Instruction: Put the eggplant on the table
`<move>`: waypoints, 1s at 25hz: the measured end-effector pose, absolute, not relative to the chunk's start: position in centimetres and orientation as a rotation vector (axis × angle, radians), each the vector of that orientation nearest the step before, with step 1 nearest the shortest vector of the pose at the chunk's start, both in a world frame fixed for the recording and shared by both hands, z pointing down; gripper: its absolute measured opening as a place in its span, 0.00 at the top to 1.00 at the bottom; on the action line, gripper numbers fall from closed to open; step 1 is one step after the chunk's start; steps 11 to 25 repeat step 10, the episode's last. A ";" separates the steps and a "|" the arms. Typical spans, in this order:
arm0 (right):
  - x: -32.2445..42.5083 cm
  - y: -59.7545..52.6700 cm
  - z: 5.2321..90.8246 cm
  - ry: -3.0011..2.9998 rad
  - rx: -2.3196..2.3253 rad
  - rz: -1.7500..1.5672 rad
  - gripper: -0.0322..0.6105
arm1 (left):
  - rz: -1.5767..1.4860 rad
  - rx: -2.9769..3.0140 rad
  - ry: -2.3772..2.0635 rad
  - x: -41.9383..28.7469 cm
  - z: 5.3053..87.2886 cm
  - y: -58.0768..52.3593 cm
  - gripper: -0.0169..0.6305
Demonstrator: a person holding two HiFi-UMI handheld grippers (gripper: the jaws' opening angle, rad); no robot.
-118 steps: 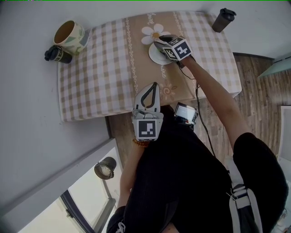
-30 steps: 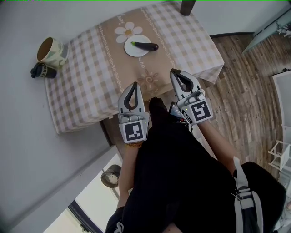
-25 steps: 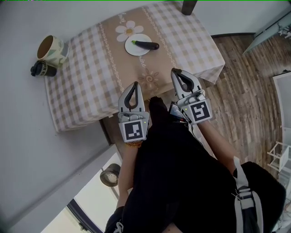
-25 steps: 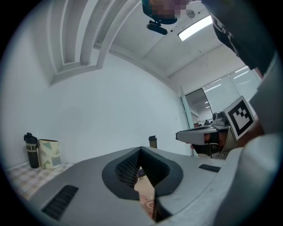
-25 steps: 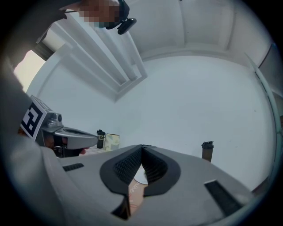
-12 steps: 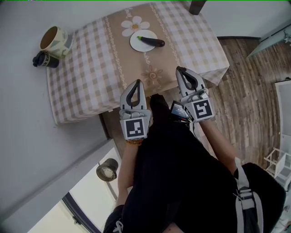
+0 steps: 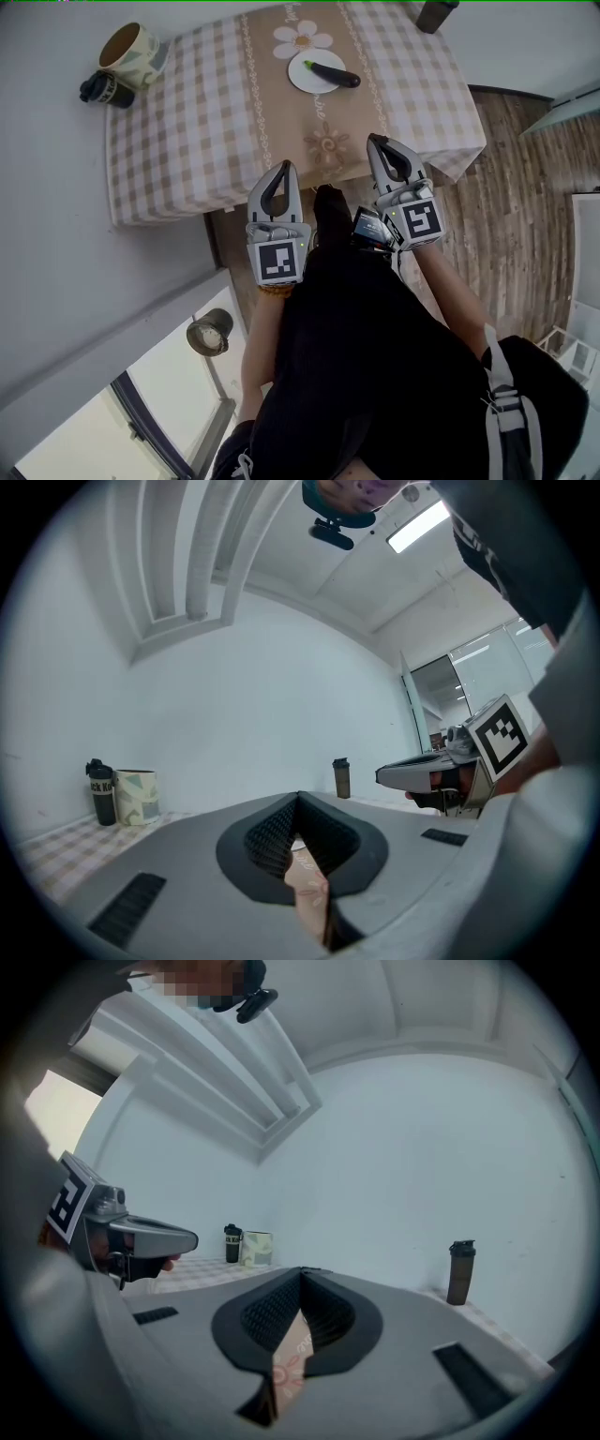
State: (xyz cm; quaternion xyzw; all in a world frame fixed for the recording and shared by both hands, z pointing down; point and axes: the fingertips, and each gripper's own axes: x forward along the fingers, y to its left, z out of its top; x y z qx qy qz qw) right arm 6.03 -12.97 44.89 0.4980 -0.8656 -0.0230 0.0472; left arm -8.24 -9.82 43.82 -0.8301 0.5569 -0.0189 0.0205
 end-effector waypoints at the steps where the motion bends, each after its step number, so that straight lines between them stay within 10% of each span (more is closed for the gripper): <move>1: 5.9 -12.9 45.0 -2.649 1.505 -0.064 0.94 | -0.060 -2.567 1.741 -8.4 43.9 -9.7 0.97; 25: 4.9 -12.4 45.7 -2.710 1.392 -0.046 0.94 | -0.082 -2.539 1.793 -8.8 44.6 -8.0 0.97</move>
